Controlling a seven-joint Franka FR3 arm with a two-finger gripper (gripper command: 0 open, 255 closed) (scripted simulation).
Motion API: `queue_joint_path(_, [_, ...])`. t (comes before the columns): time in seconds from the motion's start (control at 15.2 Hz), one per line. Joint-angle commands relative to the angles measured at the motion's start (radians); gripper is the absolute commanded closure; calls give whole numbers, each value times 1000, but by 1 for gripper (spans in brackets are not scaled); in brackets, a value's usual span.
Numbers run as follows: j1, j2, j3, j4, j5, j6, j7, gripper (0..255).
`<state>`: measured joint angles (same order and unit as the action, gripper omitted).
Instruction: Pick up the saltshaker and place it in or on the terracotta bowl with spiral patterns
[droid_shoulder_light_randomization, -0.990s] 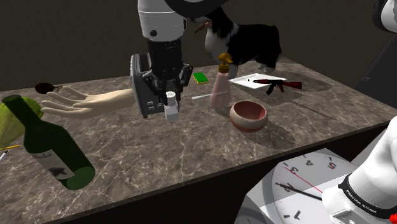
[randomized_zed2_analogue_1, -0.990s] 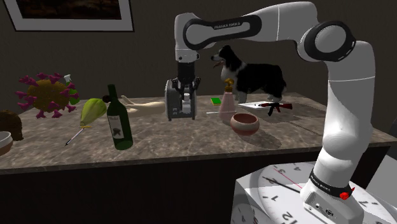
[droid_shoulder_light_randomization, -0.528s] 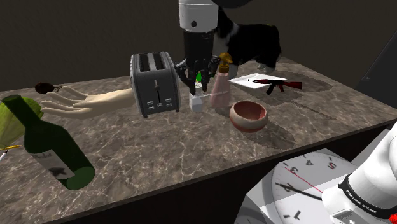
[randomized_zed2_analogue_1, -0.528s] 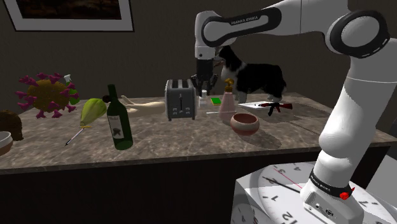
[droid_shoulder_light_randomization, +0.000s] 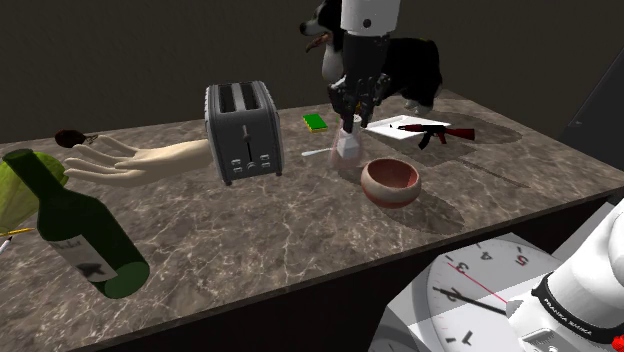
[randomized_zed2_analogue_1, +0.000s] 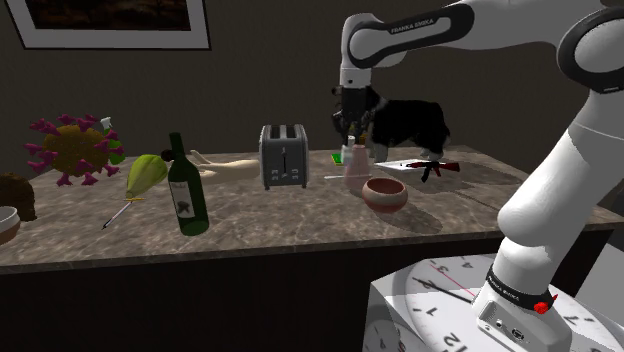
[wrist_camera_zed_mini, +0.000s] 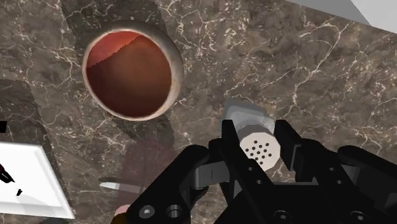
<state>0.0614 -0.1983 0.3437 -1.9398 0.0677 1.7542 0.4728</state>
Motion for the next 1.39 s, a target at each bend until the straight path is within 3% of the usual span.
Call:
queue_joint_path(0.0, [-18, -60, -38, -52, 12, -8, -63, 255])
queue_joint_path(0.66, [-91, -216, -206, -172, -10, -52, -298, 255])
queue_joint_path(1.32, [-88, -218, -201, -308, -6, 82, -300, 255])
